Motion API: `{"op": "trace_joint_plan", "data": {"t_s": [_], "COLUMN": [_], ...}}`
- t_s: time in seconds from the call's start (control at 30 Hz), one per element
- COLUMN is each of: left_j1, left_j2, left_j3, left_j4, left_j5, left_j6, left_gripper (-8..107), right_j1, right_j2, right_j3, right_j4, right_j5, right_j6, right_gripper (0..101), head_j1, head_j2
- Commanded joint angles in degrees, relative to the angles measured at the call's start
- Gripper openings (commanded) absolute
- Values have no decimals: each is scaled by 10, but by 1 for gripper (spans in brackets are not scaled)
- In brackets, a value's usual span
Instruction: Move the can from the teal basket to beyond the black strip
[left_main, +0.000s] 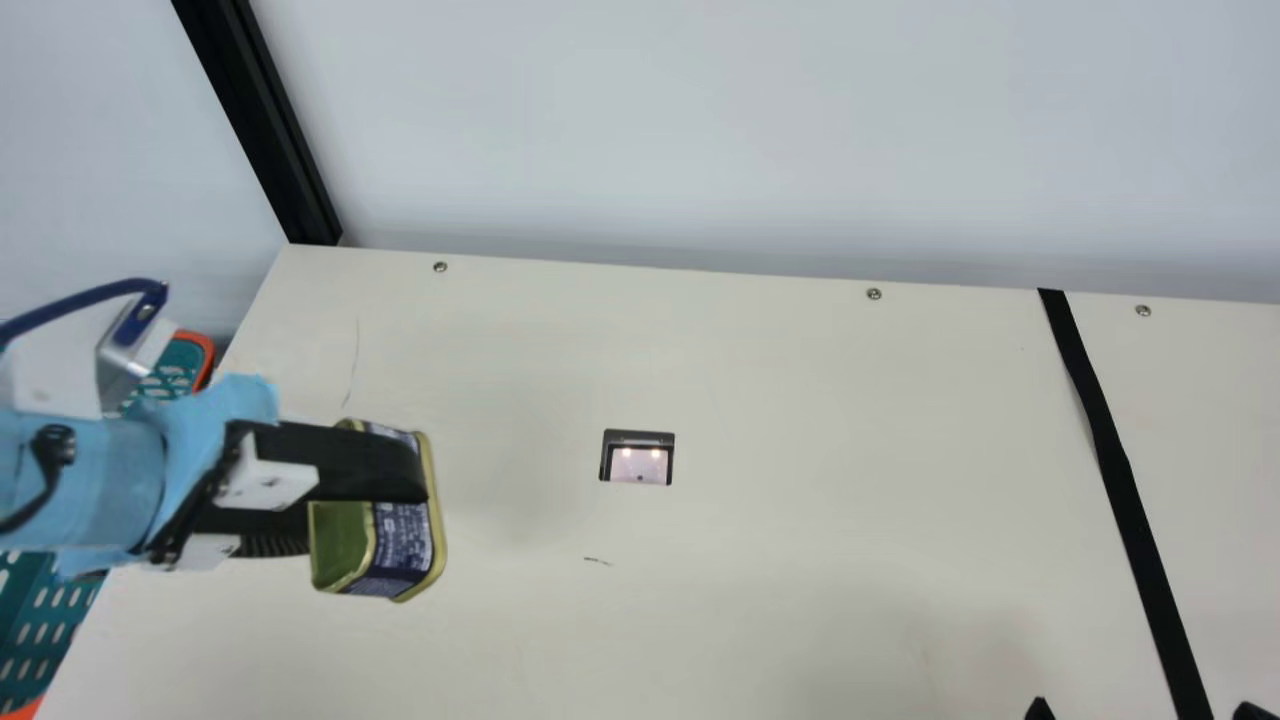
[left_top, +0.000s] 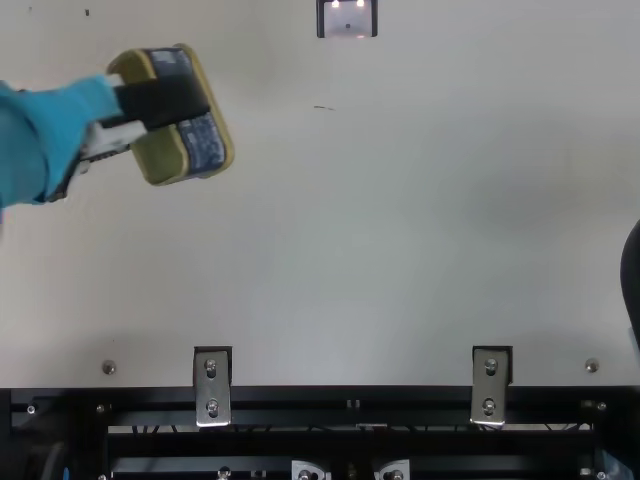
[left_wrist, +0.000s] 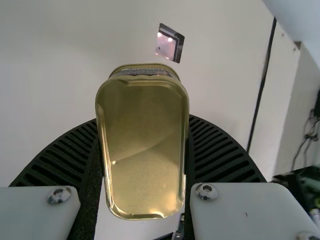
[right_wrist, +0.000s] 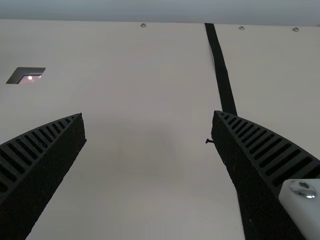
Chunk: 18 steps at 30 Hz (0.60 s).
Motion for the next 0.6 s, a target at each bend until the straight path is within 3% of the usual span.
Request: {"op": "trace_joint_plan", "data": {"t_s": [0.0, 0.37, 0.57], "left_j1": [-59, -226, -250], "left_j2": [0, 15, 22], "left_j3": [-8, -53, -63], "left_j4": [57, 277, 288], "left_j5": [-16, -56, -45], "left_j6": [-2, -12, -21], "left_gripper": [10, 10, 10], "right_j1": [0, 0, 0], "right_j2": [0, 0, 0], "right_j3": [0, 0, 0], "right_j4": [0, 0, 0], "right_j5": [0, 0, 0], "right_j6": [0, 0, 0], "right_gripper": [101, 101, 101], "head_j1": [-10, -10, -10], "head_j2": [-2, -2, -2]}}
